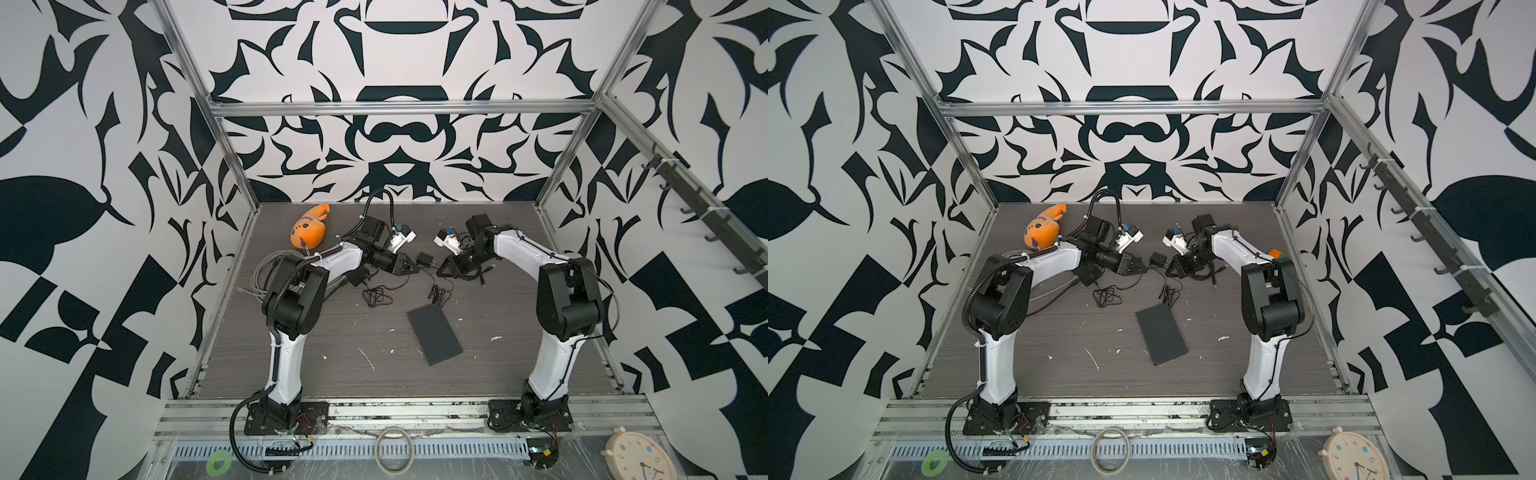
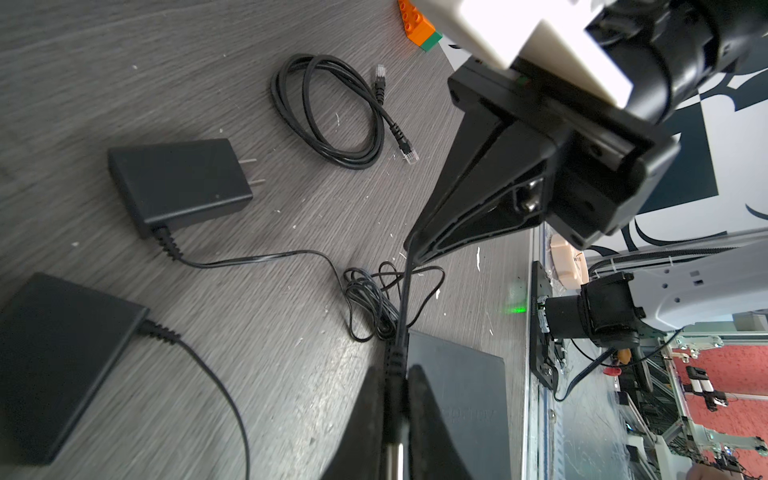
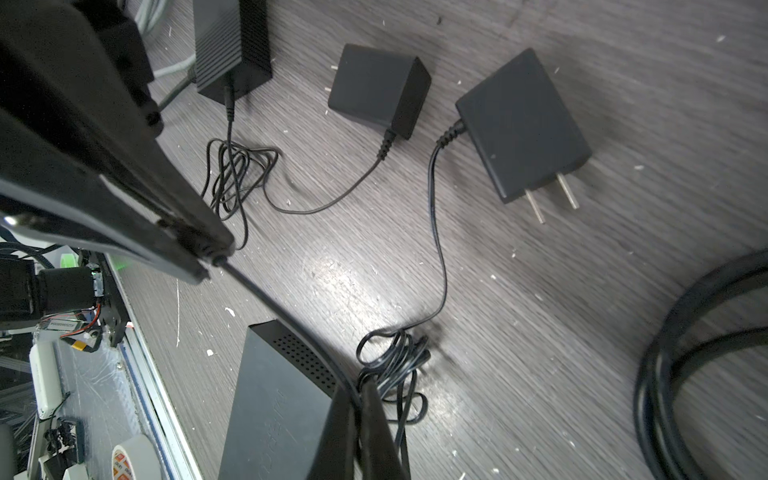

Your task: Insert the plug into the switch port

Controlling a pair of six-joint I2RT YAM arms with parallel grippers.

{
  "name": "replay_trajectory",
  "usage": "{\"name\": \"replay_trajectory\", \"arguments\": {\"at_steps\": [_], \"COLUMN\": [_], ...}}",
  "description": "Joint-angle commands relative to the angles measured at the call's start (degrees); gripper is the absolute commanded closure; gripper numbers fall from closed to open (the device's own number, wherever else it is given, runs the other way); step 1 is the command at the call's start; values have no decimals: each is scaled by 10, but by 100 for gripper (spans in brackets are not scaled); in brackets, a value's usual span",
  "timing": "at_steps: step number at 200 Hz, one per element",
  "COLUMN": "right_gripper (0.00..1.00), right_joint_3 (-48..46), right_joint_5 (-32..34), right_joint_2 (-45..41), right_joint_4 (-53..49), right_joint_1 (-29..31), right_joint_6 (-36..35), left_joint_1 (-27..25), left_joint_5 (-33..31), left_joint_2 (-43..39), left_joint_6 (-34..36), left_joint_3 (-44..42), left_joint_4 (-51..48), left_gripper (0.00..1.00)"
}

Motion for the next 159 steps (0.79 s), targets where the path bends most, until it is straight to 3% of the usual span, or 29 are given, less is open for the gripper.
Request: {"name": "replay_trajectory", "arguments": {"at_steps": [1,40,84,118,159], "right_gripper": [100,100,79,65,57], "right_joint_3": [18,14,-11,-22,-21], "right_joint_5": [-5,12,16,29,27], "right_joint_2": [-9,-7,-52,-90,-91], "right_joint_4": [-7,-10,35,78,91], "right_joint_1": [-4,-3,1,45,74], "right_joint_6": [-4,-12,-54,-130,-188], "left_joint_1": [1,3,3,1,0], "left_joint_5": [15,19,31,55,59], "left_joint_2": [-20,-20,-9,-7,-2], "left_joint_6": [9,19,76,109,147], "left_joint_3": [-5,-5,25,46,69], "left_joint_4": [-12,-20,-93,-127,-181], "left_gripper": [89,96,100,99,98]}}
